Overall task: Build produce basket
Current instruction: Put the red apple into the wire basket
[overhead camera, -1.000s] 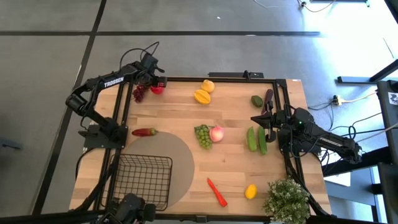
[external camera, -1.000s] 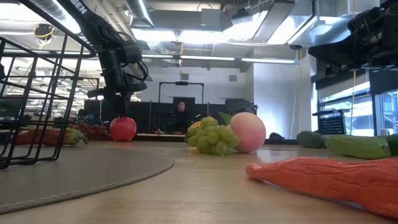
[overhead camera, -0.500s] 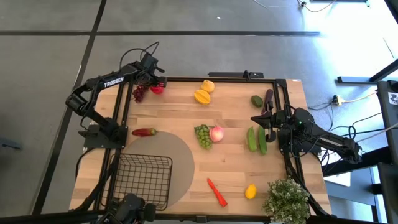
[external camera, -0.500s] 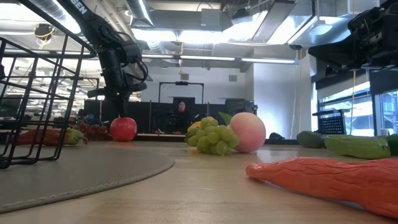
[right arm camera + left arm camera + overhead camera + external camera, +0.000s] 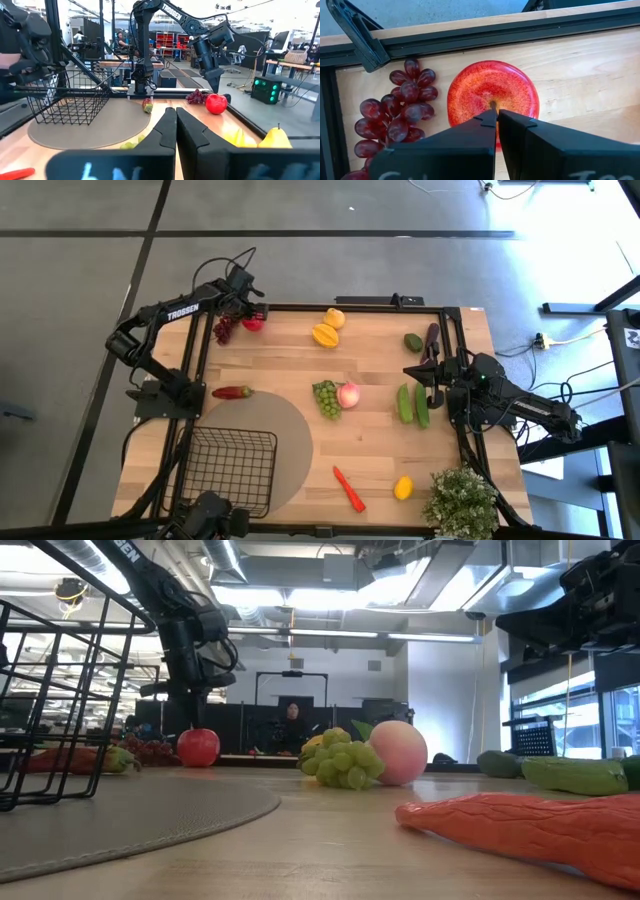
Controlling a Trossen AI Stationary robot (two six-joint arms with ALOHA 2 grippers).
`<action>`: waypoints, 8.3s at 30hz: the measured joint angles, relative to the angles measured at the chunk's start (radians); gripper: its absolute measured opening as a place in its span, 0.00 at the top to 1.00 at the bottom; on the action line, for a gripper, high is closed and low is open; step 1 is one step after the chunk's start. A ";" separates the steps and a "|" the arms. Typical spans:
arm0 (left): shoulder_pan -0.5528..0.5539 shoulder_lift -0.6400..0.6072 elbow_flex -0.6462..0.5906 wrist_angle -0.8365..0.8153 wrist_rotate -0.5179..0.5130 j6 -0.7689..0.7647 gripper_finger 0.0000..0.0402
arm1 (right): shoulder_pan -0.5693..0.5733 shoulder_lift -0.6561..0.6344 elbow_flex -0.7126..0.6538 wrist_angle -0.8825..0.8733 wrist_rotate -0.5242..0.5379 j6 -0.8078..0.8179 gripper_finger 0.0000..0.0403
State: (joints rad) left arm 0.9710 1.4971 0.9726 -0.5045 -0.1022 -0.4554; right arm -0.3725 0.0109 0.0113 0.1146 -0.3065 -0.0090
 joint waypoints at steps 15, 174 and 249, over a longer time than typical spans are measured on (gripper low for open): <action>-0.042 -0.073 0.001 -0.020 -0.036 0.048 1.00 | 0.000 0.000 0.143 -0.127 0.003 -0.103 1.00; -0.046 0.100 0.129 -0.155 -0.030 0.032 0.74 | 0.000 0.817 0.463 -0.014 0.209 0.110 1.00; -0.050 0.021 0.129 -0.158 -0.034 0.101 1.00 | 0.000 0.816 0.462 -0.014 0.209 0.108 1.00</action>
State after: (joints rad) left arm 0.9211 1.5177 1.1015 -0.6627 -0.1363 -0.3546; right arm -0.3729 0.8272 0.4736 0.1001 -0.0978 0.0990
